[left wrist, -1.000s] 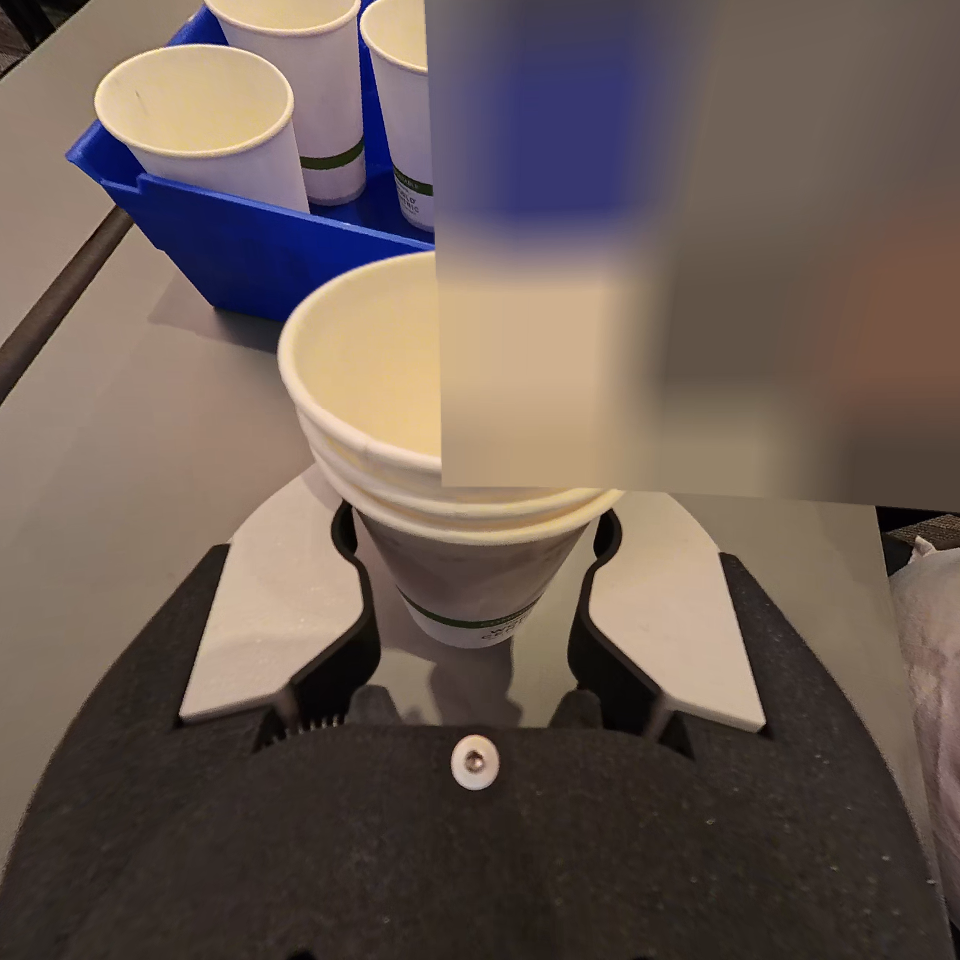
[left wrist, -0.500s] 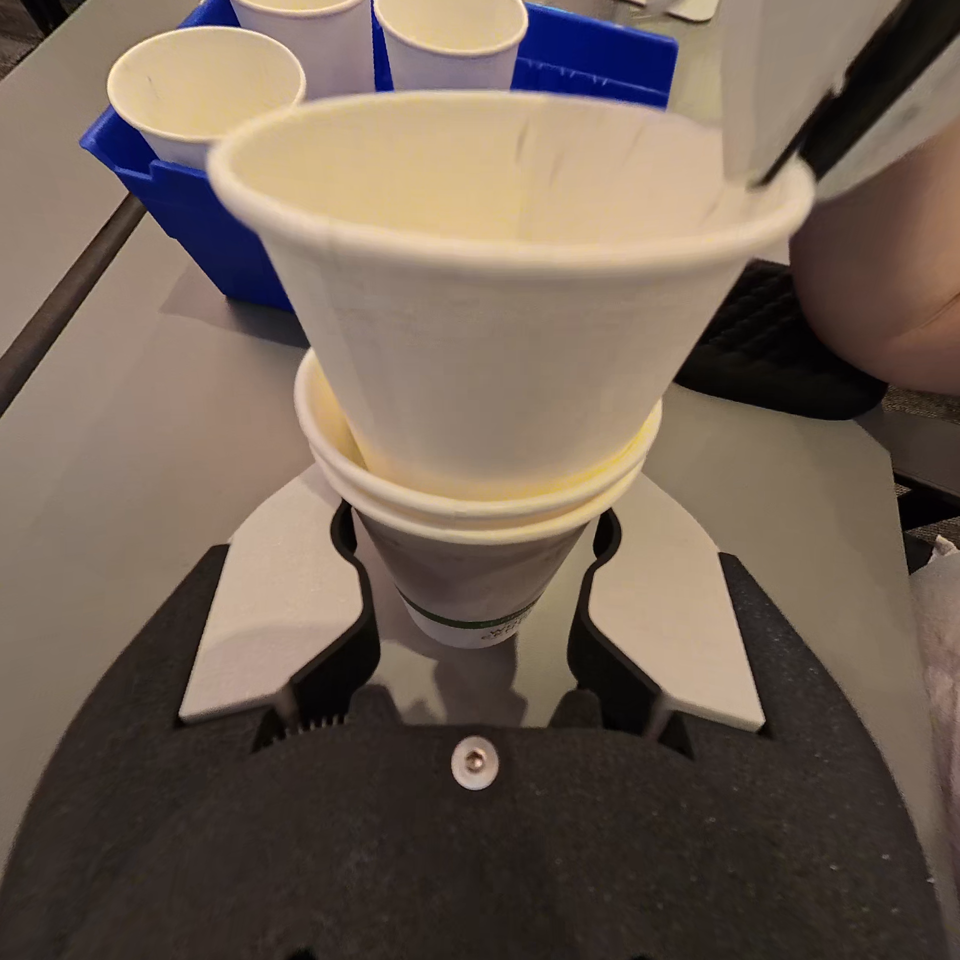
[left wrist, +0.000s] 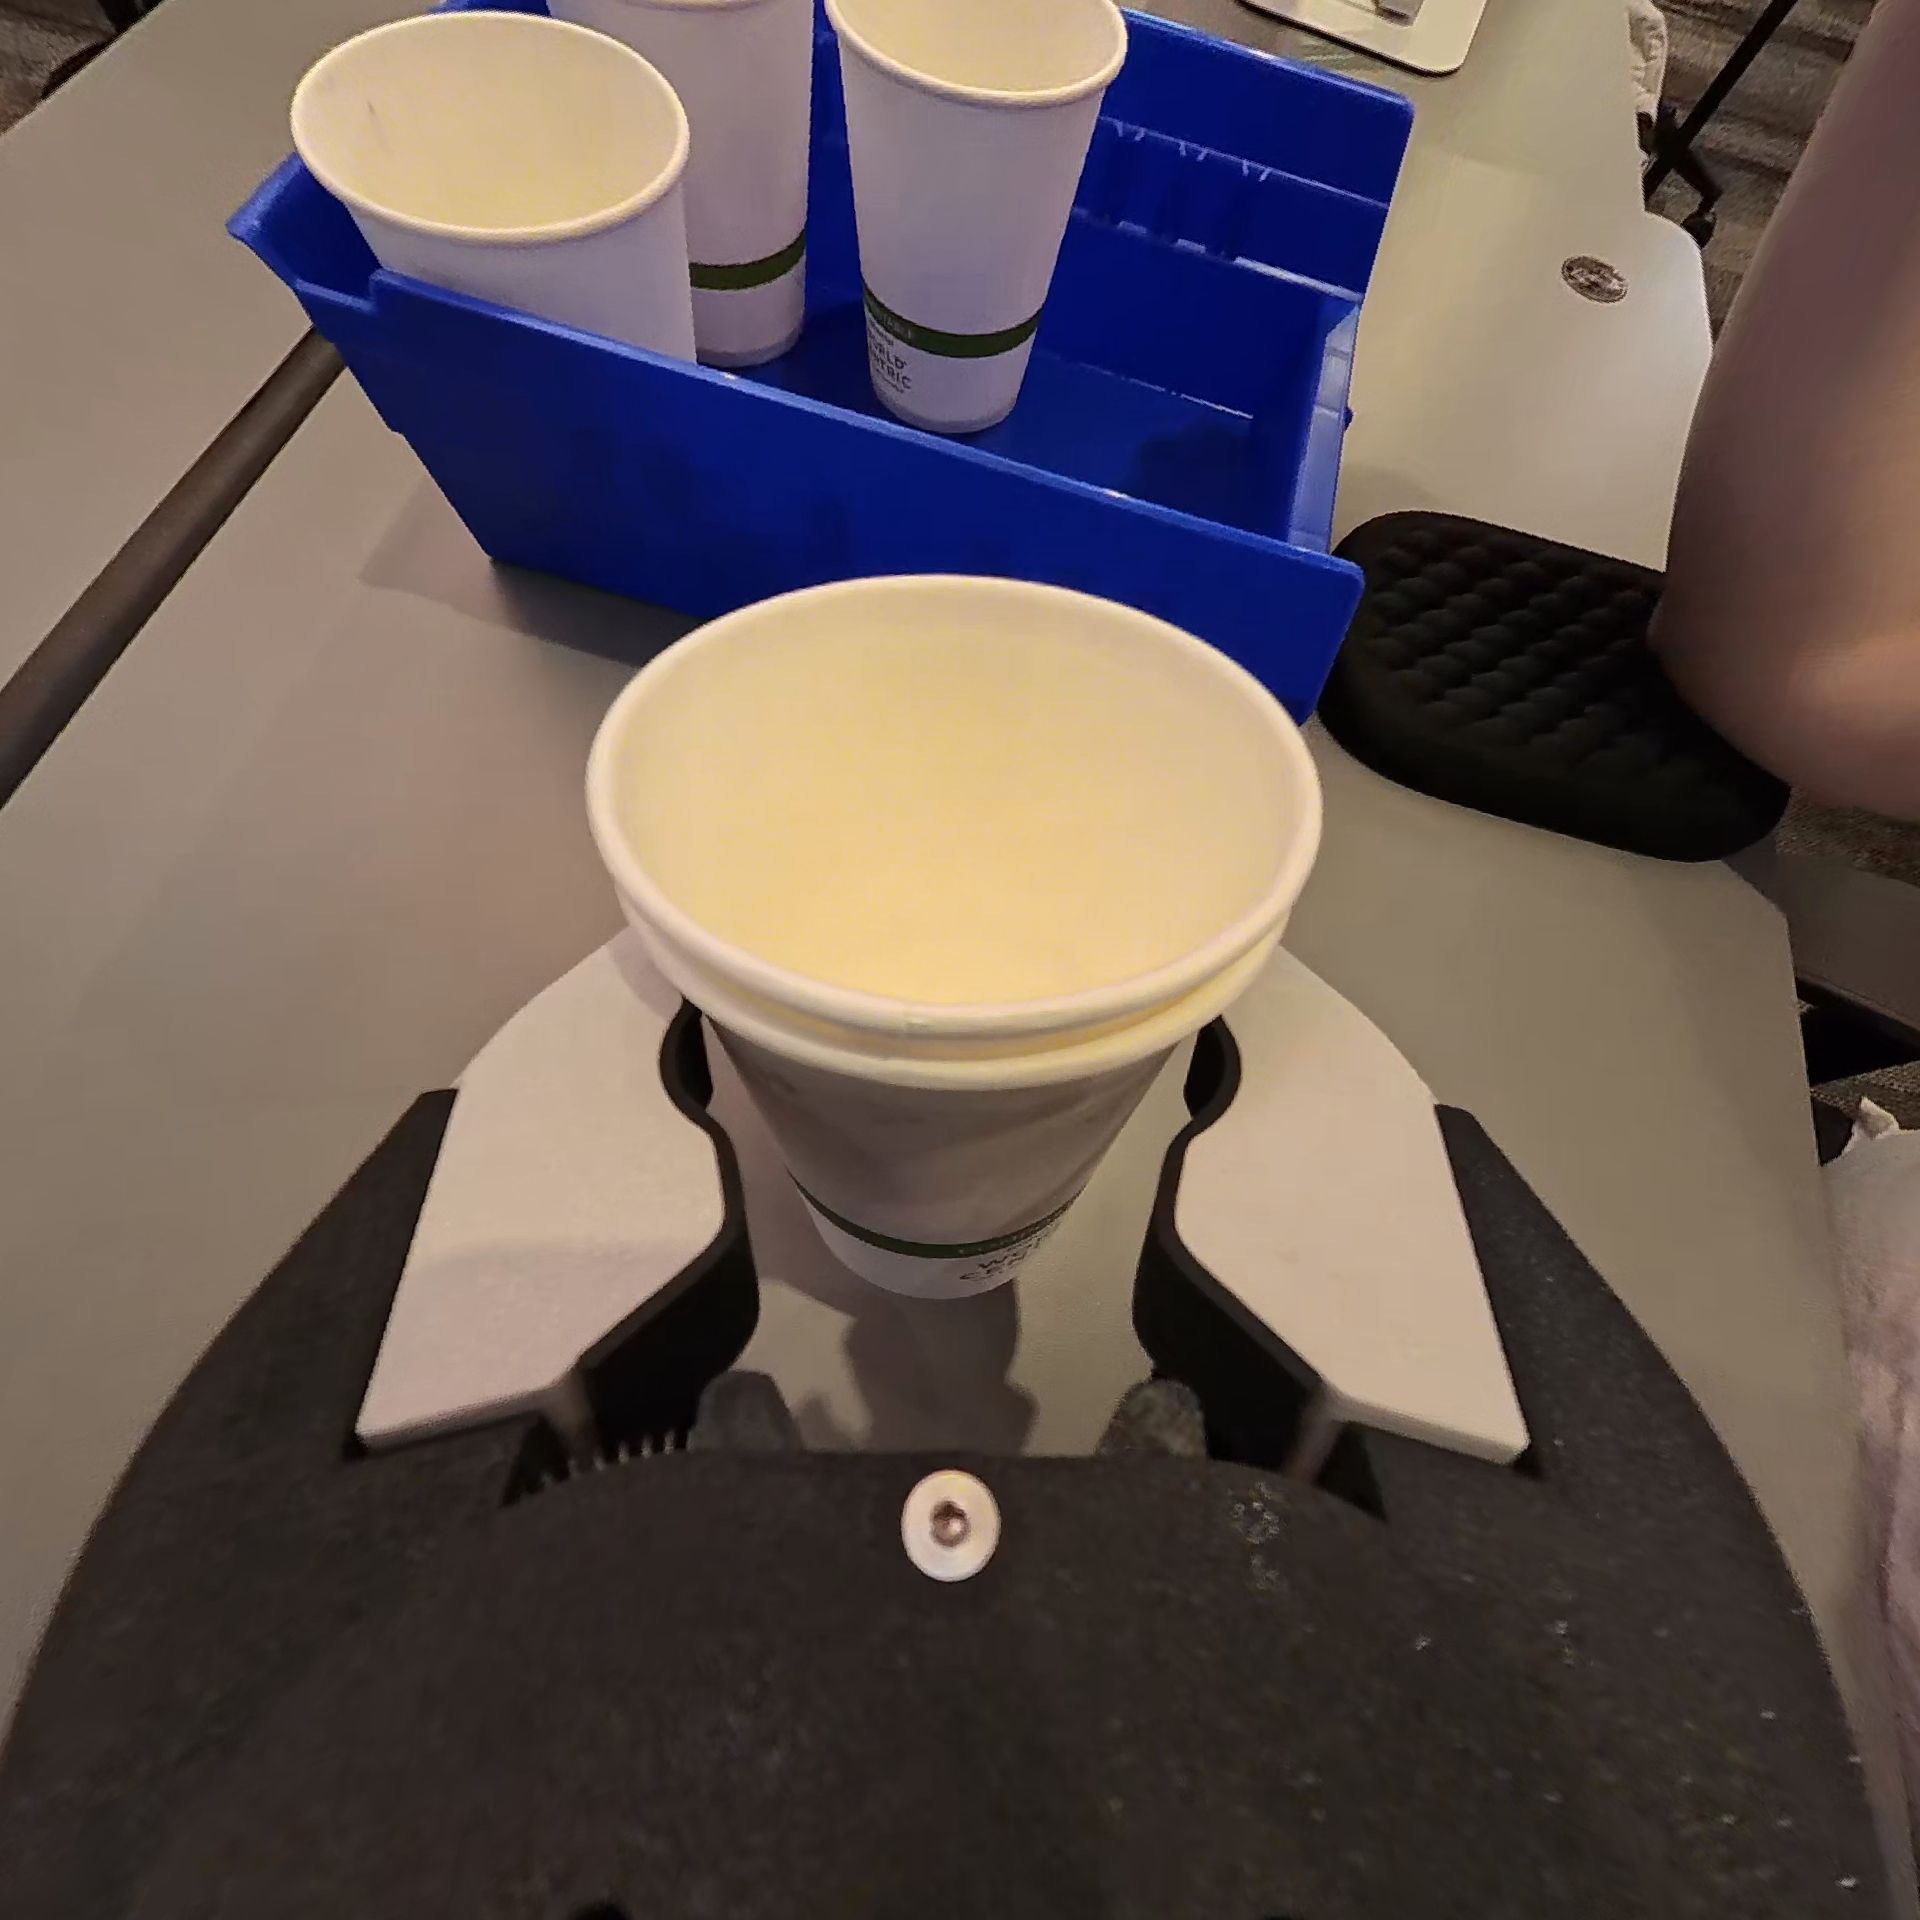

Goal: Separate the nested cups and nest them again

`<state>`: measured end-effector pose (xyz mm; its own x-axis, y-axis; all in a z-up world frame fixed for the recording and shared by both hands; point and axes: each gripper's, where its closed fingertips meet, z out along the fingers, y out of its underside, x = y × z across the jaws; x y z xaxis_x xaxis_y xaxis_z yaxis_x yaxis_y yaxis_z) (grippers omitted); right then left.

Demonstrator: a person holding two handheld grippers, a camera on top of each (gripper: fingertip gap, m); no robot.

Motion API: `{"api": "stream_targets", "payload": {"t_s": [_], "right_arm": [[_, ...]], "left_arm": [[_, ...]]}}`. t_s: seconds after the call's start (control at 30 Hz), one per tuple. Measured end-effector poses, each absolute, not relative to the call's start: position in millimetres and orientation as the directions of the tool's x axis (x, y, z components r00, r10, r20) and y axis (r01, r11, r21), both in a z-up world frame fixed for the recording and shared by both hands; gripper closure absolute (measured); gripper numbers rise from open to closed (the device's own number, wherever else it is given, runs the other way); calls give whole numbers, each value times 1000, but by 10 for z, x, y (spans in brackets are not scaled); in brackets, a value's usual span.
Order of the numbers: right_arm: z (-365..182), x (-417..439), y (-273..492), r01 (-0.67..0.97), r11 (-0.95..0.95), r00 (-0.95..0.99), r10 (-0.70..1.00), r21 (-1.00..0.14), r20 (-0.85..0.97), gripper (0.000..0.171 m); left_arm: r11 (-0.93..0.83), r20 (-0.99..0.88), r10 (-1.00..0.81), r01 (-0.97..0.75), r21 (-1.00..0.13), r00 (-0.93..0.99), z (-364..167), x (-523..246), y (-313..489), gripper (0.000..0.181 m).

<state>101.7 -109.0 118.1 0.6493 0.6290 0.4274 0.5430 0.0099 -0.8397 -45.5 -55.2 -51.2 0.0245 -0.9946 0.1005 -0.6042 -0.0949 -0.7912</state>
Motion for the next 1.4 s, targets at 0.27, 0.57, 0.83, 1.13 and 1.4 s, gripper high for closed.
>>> {"api": "stream_targets", "payload": {"t_s": [0.27,0.57,0.83,1.13,1.4], "right_arm": [[167,1192,-571,705,-318,624,702,-634,342,168],[-488,1125,-506,870,-312,446,829,-382,338,168],[-529,1034,-575,873,-270,407,863,-407,299,168],[-496,1074,-565,855,-277,429,853,-439,297,157],[347,94,-1018,746,148,205,877,-650,434,151]], "left_arm": [[-86,95,-995,-614,-784,18,-541,-448,-570,90],[-86,93,-996,-601,-794,20,-482,-463,-560,90],[-80,90,-996,-602,-794,13,-472,-457,-583,90],[-79,92,-996,-608,-790,10,-495,-451,-591,90],[-73,94,-996,-614,-786,-3,-512,-434,-627,90]]}}
